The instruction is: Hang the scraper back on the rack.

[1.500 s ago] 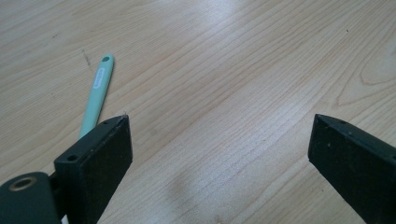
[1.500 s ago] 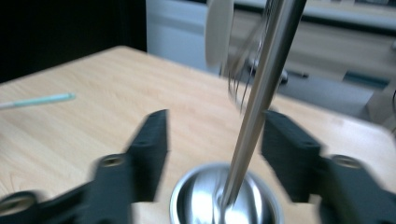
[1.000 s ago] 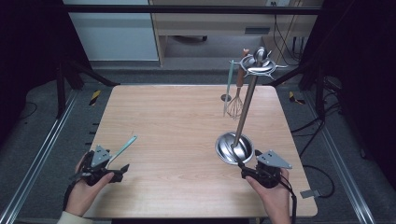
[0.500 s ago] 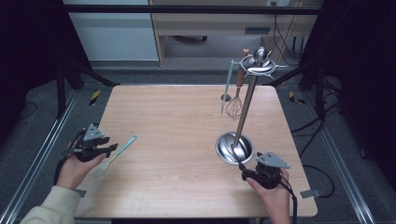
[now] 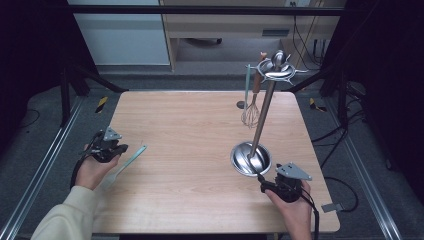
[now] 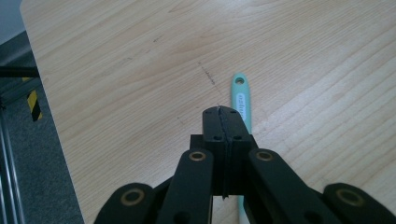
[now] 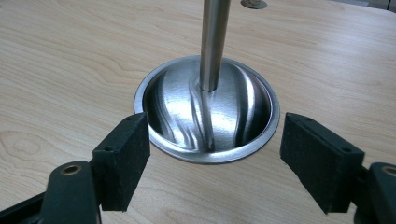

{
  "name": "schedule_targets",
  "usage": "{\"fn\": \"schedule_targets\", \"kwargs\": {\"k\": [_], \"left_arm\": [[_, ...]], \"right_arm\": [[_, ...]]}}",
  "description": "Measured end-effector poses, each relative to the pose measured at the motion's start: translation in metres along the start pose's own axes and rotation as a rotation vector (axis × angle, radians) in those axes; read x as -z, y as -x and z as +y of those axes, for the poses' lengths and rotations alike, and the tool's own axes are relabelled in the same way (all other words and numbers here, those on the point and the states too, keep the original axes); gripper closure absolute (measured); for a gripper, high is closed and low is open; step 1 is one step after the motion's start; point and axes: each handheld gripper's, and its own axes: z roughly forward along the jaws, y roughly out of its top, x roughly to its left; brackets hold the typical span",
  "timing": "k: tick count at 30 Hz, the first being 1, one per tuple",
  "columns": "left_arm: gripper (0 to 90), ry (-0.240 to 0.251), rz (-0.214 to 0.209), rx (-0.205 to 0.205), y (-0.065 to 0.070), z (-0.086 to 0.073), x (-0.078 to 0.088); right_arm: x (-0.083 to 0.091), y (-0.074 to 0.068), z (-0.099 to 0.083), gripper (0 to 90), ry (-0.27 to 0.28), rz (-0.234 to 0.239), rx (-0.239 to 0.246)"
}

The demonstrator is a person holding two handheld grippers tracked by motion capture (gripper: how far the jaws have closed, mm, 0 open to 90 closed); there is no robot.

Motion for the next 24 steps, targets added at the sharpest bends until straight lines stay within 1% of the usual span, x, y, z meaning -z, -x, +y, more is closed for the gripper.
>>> {"fn": "schedule_targets", "kwargs": {"k": [2,6,7,15,24], "left_arm": [[90.0,-0.004,-0.002,0.009,-0.002,-0.001,-0.002],[90.0,-0.017,-0.003,0.018,-0.004,-0.003,-0.007],[90.0,-0.018,-0.005,0.027,-0.004,-0.005,-0.009],[90.0,-0.034,-0.010,0.030,-0.005,-0.009,-0.016],[90.0,-0.055,-0.024,0.030,-0.002,-0.012,-0.021]], "right_arm": [[0.000,-0.001,0.000,24.6,-0.006,0.003,-0.006],[0.000,-0.001,0.000,24.8,-0.007,0.003,0.002],[0.000,-0.001,0.000,24.9,-0.007,0.003,0.000],[0.000,-0.001,0.000,25.2,-0.008,0.006,0.004],[0.000,-0.001,0.000,25.5,-0.009,0.005,0.009]]}}
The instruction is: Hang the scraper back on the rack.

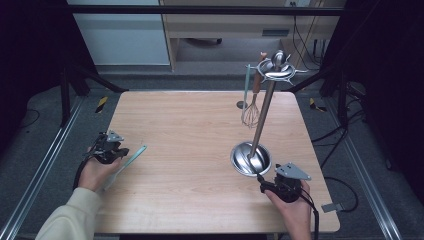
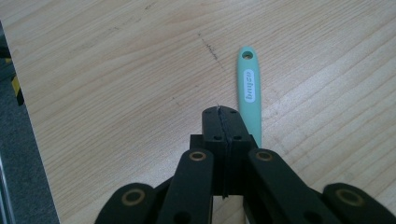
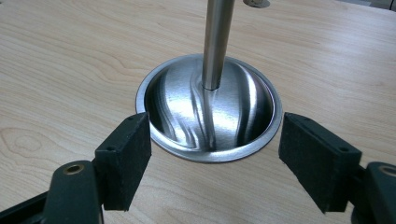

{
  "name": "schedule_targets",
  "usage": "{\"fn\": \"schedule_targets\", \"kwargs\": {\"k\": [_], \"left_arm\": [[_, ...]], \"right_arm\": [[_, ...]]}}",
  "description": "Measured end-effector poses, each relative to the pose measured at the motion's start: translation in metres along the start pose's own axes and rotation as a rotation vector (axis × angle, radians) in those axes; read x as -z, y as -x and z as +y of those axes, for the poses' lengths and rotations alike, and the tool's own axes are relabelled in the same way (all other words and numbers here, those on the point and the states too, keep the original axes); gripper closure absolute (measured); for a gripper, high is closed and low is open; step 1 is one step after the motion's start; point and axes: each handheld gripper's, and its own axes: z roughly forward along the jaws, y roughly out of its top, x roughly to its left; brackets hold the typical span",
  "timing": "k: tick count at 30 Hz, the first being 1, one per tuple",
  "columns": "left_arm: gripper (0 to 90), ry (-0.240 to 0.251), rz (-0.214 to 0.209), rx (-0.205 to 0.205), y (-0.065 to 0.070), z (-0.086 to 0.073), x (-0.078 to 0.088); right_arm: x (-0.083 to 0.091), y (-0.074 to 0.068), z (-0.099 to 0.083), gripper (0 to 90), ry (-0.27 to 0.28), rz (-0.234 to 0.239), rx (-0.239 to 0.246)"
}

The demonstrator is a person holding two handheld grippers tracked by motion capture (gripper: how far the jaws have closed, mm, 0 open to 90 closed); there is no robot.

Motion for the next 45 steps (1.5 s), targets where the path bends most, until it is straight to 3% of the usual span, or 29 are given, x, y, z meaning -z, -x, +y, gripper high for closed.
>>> {"fn": "schedule_targets", "kwargs": {"k": [29,45], "left_arm": [[90.0,-0.022,-0.031,-0.022,0.007,0.007,-0.015],[90.0,-0.025,-0.026,-0.022,0.008,0.005,-0.020]], "right_arm": [[-0.002,-0.002,0.000,26.0,-0.010,0.008,0.015],[-0.002,-0.004,-0.001,26.0,-0.017,0.016,0.007]]}}
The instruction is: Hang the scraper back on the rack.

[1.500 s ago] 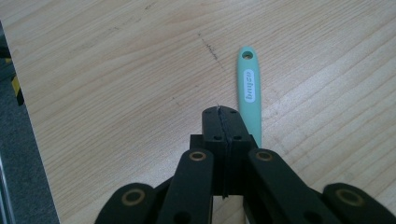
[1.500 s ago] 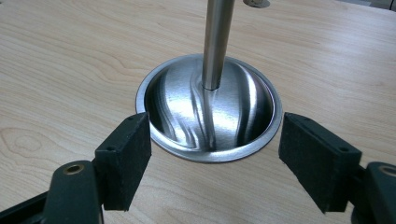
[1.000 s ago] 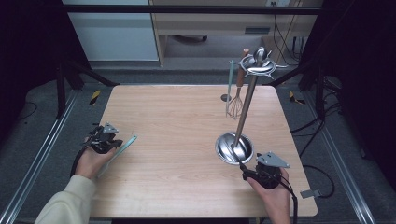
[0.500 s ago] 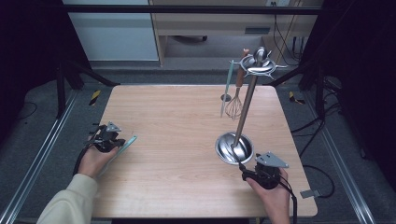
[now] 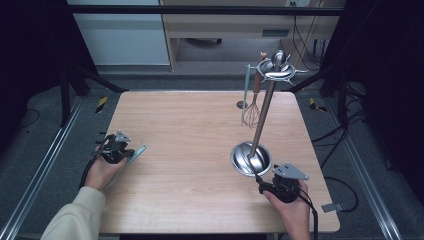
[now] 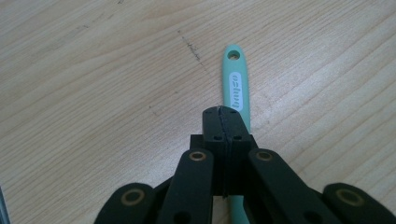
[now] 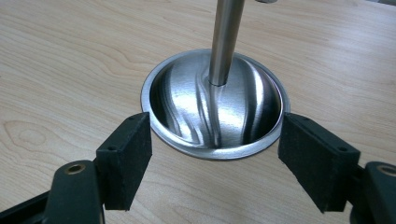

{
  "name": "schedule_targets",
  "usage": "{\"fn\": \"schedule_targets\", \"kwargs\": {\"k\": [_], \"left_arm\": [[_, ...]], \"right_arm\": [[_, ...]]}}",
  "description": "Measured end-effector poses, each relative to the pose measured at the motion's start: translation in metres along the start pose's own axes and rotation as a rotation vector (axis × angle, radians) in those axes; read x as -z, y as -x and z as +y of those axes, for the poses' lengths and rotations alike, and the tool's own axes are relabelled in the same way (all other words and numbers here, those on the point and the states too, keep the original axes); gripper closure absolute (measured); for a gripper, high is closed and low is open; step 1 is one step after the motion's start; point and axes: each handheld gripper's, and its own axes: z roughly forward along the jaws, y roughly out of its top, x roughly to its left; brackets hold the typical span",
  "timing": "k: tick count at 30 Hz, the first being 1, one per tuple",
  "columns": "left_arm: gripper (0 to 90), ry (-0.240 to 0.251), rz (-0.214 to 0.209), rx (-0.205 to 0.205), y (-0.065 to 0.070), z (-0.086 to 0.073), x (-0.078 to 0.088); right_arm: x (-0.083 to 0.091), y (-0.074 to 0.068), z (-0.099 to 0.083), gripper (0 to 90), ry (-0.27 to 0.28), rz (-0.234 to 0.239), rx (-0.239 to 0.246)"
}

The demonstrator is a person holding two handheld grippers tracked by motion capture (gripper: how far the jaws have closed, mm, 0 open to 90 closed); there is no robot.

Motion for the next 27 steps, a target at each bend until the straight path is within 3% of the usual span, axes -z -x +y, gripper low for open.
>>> {"fn": "schedule_targets", "kwargs": {"k": [10,27], "left_arm": [[90.0,0.000,-0.010,-0.014,0.005,0.002,0.000],[90.0,-0.014,-0.081,-0.140,0.040,0.005,0.007]], "right_arm": [[0.000,0.000,0.000,26.0,-0.003,0.004,0.001],[-0.002,-0.001,0.000,26.1,-0.009,0.003,0.014]]}}
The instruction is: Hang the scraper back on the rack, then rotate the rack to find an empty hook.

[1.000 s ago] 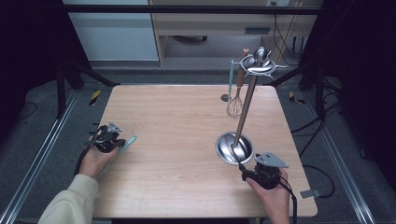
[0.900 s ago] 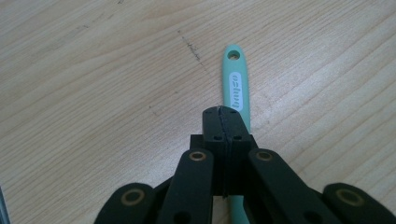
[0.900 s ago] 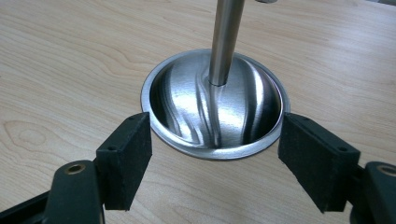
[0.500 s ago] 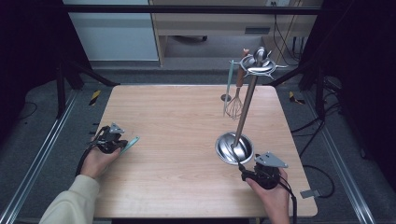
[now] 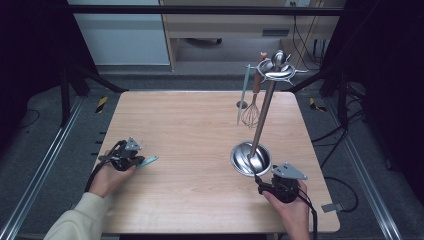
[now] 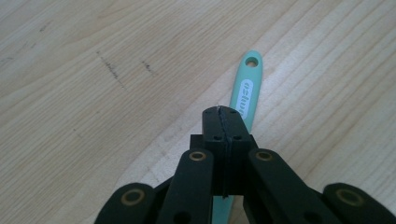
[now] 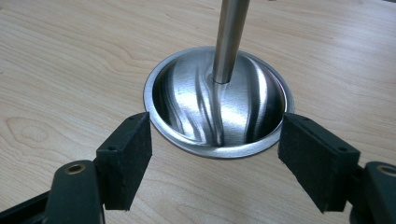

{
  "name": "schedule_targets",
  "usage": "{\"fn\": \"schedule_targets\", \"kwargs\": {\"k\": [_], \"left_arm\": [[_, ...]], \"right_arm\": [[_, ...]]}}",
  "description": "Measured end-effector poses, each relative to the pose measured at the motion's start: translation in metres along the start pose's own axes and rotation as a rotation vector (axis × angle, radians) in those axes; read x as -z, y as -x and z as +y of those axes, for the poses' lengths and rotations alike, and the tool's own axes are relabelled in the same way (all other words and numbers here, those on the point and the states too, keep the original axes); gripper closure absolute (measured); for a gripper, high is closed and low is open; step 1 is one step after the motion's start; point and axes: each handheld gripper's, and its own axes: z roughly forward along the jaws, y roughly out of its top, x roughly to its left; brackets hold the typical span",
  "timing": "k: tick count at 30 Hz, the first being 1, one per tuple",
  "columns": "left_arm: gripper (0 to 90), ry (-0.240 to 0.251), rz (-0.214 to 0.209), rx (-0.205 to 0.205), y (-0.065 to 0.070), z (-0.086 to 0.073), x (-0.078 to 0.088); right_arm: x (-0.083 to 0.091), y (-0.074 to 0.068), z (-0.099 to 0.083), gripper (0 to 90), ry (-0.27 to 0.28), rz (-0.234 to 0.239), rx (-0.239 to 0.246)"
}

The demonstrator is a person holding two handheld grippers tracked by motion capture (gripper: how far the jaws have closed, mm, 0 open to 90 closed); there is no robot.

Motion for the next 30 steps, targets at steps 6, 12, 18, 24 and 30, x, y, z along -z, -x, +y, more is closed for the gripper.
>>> {"fn": "schedule_targets", "kwargs": {"k": [6,12,18,24,30], "left_arm": [[88.2,0.021,-0.001,-0.021,0.004,0.003,0.009],[61.8,0.032,0.023,-0.025,0.005,0.005,0.030],[24.8,0.010,0.003,-0.046,0.003,0.004,0.042],[18.2,-0.044,-0.034,-0.089,0.000,-0.002,0.036],[21.0,-0.088,-0.057,-0.105,-0.005,-0.006,0.034]], "right_arm": [[0.000,0.000,0.000,26.1,0.000,0.001,-0.002],[0.000,0.000,0.001,26.0,0.004,0.004,-0.003],[0.000,0.001,0.000,25.9,0.001,0.005,-0.002],[0.000,-0.001,0.001,25.8,-0.001,0.005,-0.002],[-0.001,0.000,0.000,25.8,-0.003,0.004,0.001]]}}
